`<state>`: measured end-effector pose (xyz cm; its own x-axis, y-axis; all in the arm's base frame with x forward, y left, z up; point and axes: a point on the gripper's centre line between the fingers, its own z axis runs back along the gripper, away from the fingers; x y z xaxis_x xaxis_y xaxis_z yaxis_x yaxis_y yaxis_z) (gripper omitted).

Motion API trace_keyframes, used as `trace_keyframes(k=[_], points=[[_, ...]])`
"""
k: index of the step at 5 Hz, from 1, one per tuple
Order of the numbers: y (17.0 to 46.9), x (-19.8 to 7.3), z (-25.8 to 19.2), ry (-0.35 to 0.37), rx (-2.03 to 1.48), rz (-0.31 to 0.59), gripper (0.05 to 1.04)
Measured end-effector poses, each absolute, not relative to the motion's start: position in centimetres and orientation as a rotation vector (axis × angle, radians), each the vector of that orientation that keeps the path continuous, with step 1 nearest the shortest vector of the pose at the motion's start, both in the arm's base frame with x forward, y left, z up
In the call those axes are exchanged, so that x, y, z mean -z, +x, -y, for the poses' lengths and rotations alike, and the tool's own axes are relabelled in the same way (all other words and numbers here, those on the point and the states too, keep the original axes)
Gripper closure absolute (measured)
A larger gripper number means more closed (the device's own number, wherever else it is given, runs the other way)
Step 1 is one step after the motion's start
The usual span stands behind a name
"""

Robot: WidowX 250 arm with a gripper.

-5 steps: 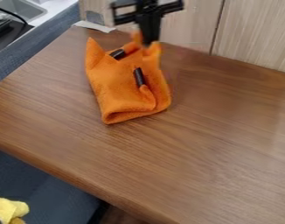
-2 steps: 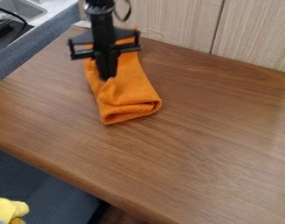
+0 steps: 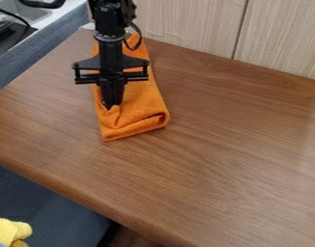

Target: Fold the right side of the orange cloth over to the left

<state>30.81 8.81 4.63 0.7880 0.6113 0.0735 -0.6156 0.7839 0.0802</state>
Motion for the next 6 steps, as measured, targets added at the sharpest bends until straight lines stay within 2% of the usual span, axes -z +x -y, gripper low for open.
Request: trace_keyframes(k=[1,2,3,4,5,6], points=[[30.6,-4.6,-8.9,0.110,-0.672,0.034,0.871],[30.5,-4.7,-9.0,0.118,-0.659,0.025,0.624],[30.4,-5.4,-9.0,0.127,-0.653,0.028,0.319],[30.2,-7.2,-9.2,0.151,-0.654,0.006,0.093],[30.0,-10.1,-9.0,0.139,-0.655,0.065,0.079],[29.6,-12.8,-9.3,0.158,-0.654,0.102,0.083]])
